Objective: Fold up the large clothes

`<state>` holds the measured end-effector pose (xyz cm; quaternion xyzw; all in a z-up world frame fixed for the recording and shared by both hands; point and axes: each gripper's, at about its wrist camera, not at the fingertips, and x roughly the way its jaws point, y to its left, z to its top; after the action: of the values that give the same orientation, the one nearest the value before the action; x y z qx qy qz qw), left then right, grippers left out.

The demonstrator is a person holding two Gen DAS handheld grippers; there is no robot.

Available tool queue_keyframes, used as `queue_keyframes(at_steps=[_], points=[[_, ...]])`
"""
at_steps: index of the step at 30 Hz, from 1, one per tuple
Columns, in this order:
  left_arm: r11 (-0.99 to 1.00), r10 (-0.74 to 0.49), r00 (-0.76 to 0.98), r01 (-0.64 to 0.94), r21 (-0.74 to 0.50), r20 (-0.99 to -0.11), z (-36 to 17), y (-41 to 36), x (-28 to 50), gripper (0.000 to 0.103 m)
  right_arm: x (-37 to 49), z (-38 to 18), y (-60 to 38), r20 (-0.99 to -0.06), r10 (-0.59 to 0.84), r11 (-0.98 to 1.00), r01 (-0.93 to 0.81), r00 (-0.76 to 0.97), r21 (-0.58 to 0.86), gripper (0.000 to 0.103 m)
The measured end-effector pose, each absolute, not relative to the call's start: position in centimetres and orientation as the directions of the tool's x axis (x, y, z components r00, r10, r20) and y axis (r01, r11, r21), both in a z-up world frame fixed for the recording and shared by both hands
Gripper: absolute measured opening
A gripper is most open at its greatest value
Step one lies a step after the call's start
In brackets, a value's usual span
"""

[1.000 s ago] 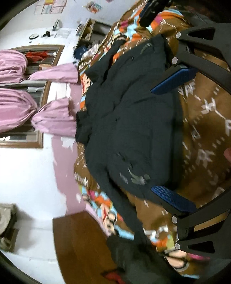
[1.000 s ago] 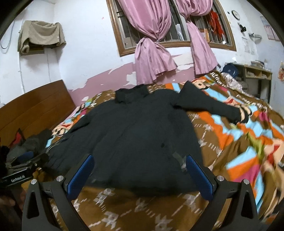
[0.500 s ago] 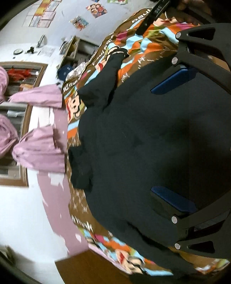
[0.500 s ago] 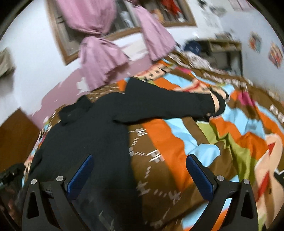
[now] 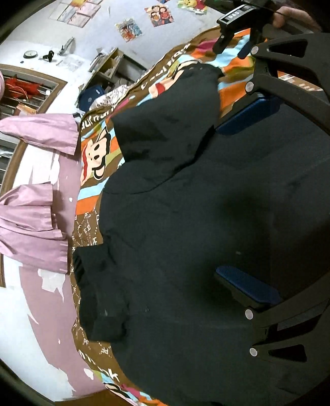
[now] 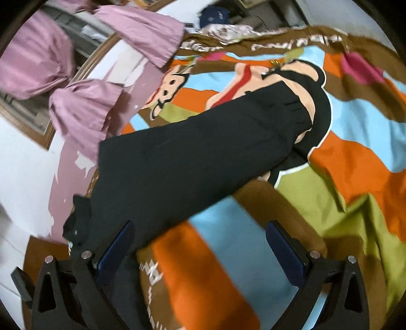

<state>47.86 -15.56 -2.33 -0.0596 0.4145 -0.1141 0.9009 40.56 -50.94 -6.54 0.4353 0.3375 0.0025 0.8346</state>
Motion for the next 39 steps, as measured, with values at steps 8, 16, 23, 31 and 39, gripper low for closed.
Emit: queue_keyframes(at_steps=[8,16,23,31,39], points=[[0.942,-0.334,0.546,0.179,-0.283,-0.769,-6.9,-17.0,54.5,0.101,44.8,-10.3,-54.8,-0.573,0.259,0.46,0.423,0.777,0.781,0.081],[0.956,-0.288,0.432,0.18,-0.231,-0.855,-11.1,-18.8,56.6,0.101,46.3,-10.8,-56.0,-0.584,0.28,0.406,0.457,0.762,0.792,0.023],[0.952,-0.301,0.43,0.194,-0.238,-0.851,-10.1,-16.7,55.6,0.101,45.1,-2.2,-54.4,-0.549,0.175,0.617,0.344,0.817,0.708,0.008],[0.958,-0.285,0.519,0.147,-0.244,-0.806,-1.2,-6.9,51.4,0.101,43.7,13.5,-42.4,-0.393,0.133,0.893,0.062,0.91,0.446,0.007],[0.976,-0.187,0.532,0.004,-0.218,-0.826,11.1,3.2,40.8,0.101,40.3,18.5,-22.1,-0.342,0.268,0.96,-0.28,0.901,0.017,0.008]])
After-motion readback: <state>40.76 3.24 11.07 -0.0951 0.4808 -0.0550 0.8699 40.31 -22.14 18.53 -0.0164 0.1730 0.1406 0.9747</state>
